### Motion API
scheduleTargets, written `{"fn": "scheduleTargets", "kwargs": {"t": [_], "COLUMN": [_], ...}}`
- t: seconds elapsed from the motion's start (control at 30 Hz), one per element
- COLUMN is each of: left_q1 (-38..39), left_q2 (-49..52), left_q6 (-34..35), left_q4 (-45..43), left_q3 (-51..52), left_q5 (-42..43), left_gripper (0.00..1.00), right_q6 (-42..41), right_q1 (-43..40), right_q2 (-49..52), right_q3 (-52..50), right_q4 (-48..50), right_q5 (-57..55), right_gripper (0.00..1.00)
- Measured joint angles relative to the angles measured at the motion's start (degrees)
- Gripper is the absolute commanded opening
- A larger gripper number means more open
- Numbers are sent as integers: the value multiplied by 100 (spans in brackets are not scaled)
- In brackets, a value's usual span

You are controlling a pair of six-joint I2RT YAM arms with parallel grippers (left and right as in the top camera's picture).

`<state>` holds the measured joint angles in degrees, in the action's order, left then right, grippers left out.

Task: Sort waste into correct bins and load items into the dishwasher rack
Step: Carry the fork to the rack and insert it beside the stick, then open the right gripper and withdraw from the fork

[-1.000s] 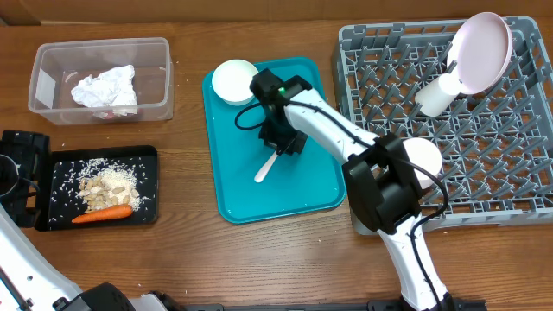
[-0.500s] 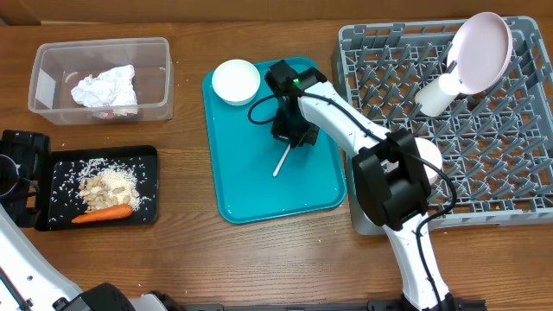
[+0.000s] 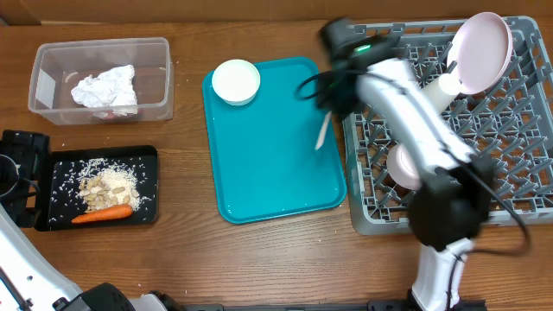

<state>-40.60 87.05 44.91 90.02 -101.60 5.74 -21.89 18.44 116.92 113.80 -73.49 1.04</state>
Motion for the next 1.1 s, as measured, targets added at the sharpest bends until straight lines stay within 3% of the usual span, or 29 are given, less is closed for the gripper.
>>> {"fn": "scheduleTargets", "kwargs": {"t": [0.17, 0.37, 0.47, 0.6, 0.7, 0.9, 1.07, 1.1], "left_q1": [0, 0, 0, 0, 0, 0, 0, 0], "left_q2": [0, 0, 0, 0, 0, 0, 0, 0], "left_q6": [-2, 0, -2, 0, 0, 0, 0, -2], "left_q4": [2, 0, 0, 0, 0, 0, 0, 0], "left_q3": [0, 0, 0, 0, 0, 0, 0, 0], "left_q5": [0, 0, 0, 0, 0, 0, 0, 0], "left_gripper": [100, 100, 100, 100, 100, 100, 100, 100], "right_q6": [1255, 2256, 2610, 2822, 2870, 2745, 2448, 2406], "right_q1": [-981, -1322, -1314, -1316, -1316, -1316, -1298, -1287], "right_q2": [-787, -654, -393, -111, -13, -4, -7, -9], "right_q3": [234, 243, 227, 197, 188, 188, 188, 188], "right_q4": [175, 251, 295, 297, 293, 181, 83, 92], "right_q5": [160, 468, 562, 614, 621, 625, 1001, 1154], "right_gripper": [4, 5, 18, 51, 61, 67, 99, 100]}}
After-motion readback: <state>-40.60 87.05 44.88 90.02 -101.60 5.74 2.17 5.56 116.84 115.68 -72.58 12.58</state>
